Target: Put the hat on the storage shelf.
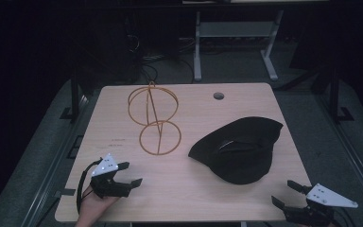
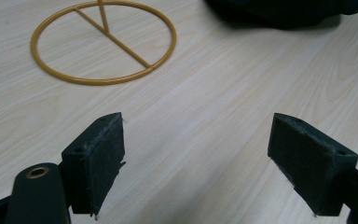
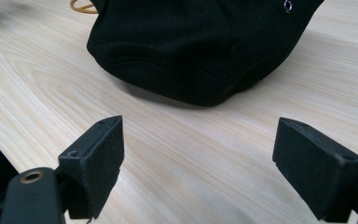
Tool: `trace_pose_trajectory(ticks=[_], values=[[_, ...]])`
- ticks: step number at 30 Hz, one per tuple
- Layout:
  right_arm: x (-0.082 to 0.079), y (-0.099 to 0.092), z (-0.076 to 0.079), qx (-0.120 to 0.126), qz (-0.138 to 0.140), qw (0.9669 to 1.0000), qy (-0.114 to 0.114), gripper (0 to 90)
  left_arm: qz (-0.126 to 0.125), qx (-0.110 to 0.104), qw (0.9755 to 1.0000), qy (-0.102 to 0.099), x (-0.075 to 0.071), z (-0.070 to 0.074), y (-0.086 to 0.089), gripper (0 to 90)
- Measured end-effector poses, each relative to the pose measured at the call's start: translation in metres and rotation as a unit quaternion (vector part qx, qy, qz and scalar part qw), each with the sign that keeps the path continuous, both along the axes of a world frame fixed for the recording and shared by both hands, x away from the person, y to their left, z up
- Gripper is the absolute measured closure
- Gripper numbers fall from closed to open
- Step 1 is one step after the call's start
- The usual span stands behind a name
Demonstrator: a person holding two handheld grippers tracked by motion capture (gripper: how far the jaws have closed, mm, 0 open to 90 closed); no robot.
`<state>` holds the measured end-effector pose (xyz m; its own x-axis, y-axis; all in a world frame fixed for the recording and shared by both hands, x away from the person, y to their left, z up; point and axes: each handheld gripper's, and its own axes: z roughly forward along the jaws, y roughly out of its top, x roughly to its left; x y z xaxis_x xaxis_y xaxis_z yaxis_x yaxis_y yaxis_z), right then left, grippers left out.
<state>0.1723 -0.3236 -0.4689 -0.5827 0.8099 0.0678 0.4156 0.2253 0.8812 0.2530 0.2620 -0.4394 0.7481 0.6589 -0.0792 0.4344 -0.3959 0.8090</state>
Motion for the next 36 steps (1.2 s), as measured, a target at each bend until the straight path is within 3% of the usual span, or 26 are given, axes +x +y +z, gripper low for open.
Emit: trace_pose_trajectory(ticks=[6,10,22,25,36], values=[[0.001,0.004,0.001,-0.002,0.01,1.0,-0.002,16.0,-0.009,0.003,0.9999,0.004,-0.003,0.002,-0.005,18.7],[0.001,0.006,0.002,-0.004,0.014,0.9999,-0.001,16.0,-0.014,0.001,0.9999,-0.005,-0.004,0.006,-0.009,18.6],[-0.004,0.008,0.005,-0.008,0.016,0.9998,-0.011,15.4,-0.056,0.003,0.9982,-0.019,-0.004,0.026,-0.041,18.3],[-0.003,0.006,0.005,0.004,0.014,0.9999,-0.01,15.4,-0.068,-0.001,0.9974,-0.023,-0.002,0.034,-0.049,18.3],[-0.004,0.005,0.005,0.005,0.012,0.9999,-0.011,15.4,-0.11,0.01,0.9935,-0.028,0.007,0.047,-0.085,18.2]])
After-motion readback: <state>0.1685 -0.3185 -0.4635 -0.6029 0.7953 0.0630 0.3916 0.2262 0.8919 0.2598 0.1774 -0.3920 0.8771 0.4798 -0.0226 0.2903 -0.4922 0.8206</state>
